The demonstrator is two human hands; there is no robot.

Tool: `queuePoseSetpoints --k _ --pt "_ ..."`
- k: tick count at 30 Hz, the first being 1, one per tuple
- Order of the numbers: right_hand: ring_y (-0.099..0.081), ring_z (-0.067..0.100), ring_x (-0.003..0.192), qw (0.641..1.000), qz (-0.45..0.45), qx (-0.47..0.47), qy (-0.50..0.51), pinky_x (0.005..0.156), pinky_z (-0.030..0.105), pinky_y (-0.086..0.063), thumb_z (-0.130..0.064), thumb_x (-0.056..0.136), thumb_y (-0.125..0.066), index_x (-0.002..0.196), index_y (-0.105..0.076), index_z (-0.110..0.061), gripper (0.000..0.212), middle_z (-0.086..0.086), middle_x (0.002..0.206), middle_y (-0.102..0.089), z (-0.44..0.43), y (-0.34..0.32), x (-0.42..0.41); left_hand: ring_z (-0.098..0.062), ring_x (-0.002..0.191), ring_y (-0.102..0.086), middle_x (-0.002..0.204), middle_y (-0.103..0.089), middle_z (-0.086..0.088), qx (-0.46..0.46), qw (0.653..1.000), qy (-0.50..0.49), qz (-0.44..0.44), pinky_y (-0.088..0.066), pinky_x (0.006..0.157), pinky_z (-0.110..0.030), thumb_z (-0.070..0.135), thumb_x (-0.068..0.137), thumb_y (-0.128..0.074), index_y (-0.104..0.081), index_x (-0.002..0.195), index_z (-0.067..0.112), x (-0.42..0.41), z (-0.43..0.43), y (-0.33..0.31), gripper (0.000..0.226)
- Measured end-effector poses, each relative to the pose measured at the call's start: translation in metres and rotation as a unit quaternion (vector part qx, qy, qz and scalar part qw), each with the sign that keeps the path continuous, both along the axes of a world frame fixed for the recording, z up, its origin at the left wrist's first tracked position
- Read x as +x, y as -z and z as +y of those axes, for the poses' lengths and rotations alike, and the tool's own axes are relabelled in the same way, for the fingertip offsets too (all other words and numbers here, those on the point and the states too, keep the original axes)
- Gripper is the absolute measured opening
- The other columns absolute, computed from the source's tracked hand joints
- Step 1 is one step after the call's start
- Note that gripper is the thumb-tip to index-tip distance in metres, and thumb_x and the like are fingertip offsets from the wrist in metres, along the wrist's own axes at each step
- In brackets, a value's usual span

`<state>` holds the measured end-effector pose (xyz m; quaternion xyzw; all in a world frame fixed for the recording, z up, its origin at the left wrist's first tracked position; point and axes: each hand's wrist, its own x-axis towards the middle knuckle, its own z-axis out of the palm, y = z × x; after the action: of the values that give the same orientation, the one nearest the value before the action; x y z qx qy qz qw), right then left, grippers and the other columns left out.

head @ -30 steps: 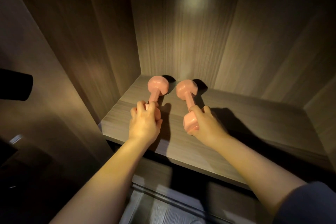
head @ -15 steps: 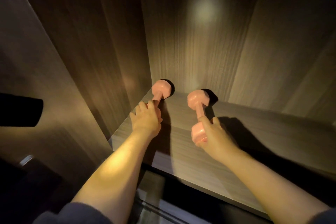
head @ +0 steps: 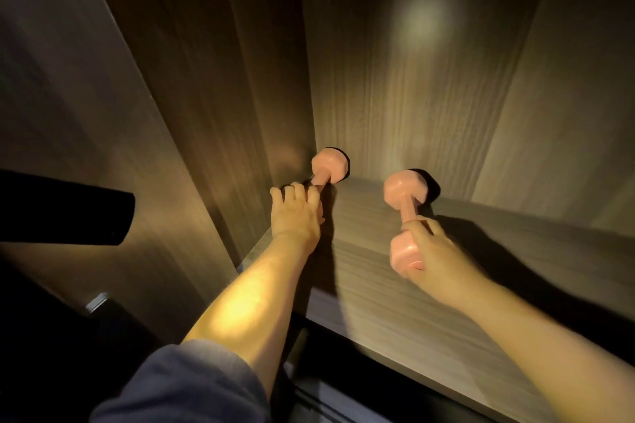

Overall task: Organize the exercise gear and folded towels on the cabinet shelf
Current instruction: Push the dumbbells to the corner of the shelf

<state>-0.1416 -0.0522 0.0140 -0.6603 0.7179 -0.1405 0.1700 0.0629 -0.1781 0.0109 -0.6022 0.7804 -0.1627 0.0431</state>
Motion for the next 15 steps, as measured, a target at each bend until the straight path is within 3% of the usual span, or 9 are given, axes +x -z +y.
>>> queuePoseSetpoints --k 3,15 --pt "-0.046 0.026 0.125 1.000 -0.004 0.001 0.004 0.102 0.039 -0.047 -0.013 0.087 -0.068 0.145 -0.032 -0.026 0.069 -0.002 0.151 -0.026 -0.002 0.001 0.001 -0.034 0.132 -0.035 0.141 -0.040 -0.016 0.010 0.999 0.002 -0.042 -0.015 0.114 -0.056 0.045 0.102 -0.034 -0.029 0.144 0.017 0.000 -0.008 -0.003 0.051" --pt "-0.045 0.024 0.126 1.000 -0.008 -0.003 0.005 0.102 0.040 -0.047 -0.014 0.087 -0.070 0.145 -0.032 -0.028 0.070 -0.004 0.149 -0.028 -0.006 0.003 0.000 -0.035 0.134 -0.033 0.143 -0.037 -0.017 0.007 0.998 0.026 -0.053 -0.017 0.114 -0.055 0.041 0.103 -0.031 -0.025 0.146 0.014 0.012 -0.024 0.000 0.051"
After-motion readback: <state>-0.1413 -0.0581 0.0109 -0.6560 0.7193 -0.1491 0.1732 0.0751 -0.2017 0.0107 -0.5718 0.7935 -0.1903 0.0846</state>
